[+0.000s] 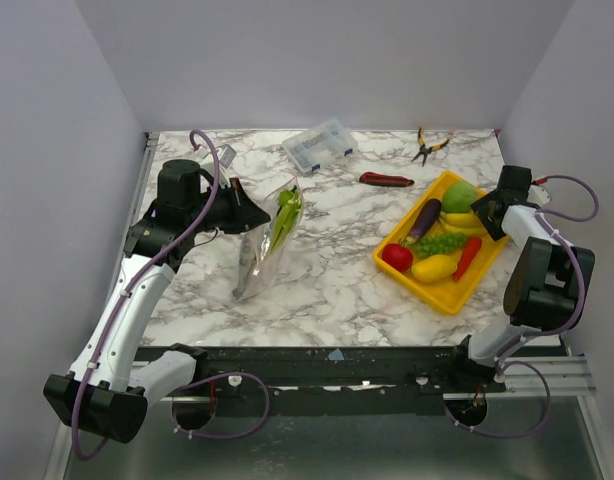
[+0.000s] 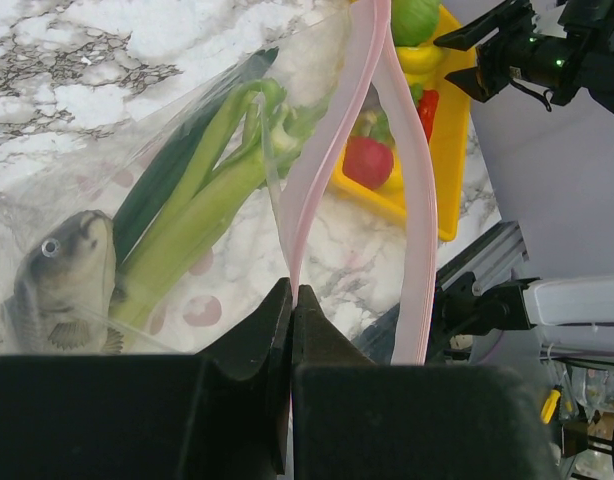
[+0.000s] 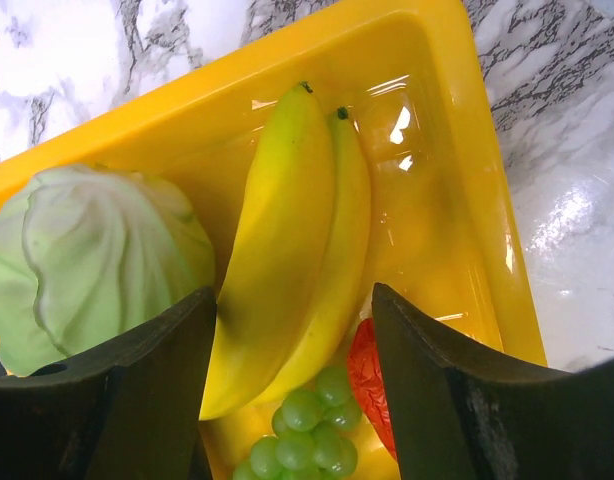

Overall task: Place the food in the zip-top bag and seal the zipper
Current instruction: Pick up the fake fruit from the bin.

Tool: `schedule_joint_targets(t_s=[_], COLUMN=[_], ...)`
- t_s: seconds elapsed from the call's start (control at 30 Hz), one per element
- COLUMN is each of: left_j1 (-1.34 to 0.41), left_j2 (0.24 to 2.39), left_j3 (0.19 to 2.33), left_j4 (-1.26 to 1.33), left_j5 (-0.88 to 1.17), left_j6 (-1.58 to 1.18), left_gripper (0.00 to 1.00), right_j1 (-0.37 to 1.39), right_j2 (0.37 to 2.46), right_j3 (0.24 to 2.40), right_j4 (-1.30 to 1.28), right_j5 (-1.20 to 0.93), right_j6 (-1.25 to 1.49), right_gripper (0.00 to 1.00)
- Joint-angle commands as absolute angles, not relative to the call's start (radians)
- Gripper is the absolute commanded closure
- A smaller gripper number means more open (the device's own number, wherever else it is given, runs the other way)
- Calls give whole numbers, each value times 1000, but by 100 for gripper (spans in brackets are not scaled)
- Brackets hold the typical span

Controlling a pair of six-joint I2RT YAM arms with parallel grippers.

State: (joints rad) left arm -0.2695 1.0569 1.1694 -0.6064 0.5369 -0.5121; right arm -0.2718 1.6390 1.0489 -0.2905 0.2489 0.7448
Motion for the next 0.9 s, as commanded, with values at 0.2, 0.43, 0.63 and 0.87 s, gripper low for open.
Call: schedule_joint_targets(t_s=[0.2, 0.43, 0.63, 0.87], left_j1=[-268, -268, -268, -268], left_j2=[1048, 1051, 1048, 1045], left_j3=[1158, 1158, 1157, 1155], left_j4=[-589, -588, -586, -586], left_j5=[566, 568, 568, 570], left_j6=[-491, -492, -492, -493], left_gripper=[100, 100, 100, 100], right_j1=[-293, -293, -293, -292], right_j2=[1702, 1670, 1643, 1564], right_j3=[1102, 1086, 1087, 1082], right_j4=[-293, -290, -309, -327], right_j5=[196, 195, 166, 121], right_j6=[739, 710, 704, 702], right_gripper=[40, 54, 66, 75])
